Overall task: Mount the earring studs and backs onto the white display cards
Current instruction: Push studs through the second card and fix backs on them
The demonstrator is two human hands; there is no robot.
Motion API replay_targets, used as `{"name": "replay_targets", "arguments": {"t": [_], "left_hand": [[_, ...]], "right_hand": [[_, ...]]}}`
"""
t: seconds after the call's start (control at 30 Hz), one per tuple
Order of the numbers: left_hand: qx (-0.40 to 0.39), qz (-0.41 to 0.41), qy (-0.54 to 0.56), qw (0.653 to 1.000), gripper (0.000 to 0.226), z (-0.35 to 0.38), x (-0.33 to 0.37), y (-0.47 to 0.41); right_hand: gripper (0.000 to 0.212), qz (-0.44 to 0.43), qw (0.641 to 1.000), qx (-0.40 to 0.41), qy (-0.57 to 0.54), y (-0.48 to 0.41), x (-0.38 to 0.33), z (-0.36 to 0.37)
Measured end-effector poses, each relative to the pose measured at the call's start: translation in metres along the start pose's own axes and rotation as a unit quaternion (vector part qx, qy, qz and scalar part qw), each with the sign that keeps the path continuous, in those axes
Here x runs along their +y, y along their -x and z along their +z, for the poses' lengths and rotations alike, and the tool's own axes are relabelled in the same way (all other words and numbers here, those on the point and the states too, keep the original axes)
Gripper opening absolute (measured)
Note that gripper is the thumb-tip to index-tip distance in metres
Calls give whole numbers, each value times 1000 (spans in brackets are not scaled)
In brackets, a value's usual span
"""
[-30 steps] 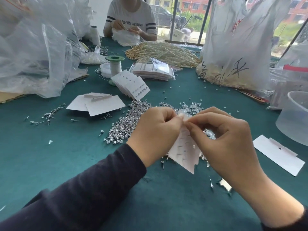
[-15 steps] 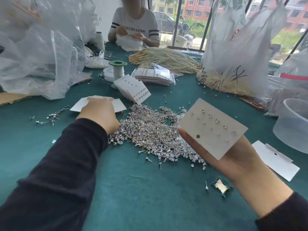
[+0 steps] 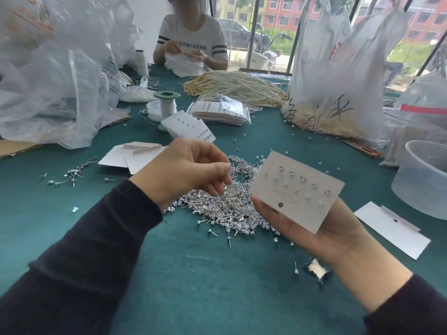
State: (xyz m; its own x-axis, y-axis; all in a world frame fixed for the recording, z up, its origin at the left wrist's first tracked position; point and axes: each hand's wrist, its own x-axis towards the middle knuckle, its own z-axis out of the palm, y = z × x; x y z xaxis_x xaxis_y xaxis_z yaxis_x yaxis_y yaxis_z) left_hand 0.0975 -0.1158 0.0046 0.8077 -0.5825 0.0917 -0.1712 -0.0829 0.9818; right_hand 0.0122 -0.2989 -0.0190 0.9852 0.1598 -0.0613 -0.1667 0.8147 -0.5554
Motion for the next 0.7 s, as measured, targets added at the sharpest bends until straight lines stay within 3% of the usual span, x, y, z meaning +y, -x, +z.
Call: {"name": "replay_targets", "arguments": {"t": [0.17,0.47,0.63,0.7], "left_hand": [[-3,5,44,999,16,11,2,2],[18,-8,95,995,16,13,-2,0],[53,10,122,991,18,22,0,2],[74,45,80,993,14,26,1,4]], "right_hand": [[51,15,999,9,32,-3,3,-3],[52,22,999,10,41,-4,3,-4],[57,29,999,17,40,-4,4,-3],[60,33,999,14,36,-5,5,-4]]}}
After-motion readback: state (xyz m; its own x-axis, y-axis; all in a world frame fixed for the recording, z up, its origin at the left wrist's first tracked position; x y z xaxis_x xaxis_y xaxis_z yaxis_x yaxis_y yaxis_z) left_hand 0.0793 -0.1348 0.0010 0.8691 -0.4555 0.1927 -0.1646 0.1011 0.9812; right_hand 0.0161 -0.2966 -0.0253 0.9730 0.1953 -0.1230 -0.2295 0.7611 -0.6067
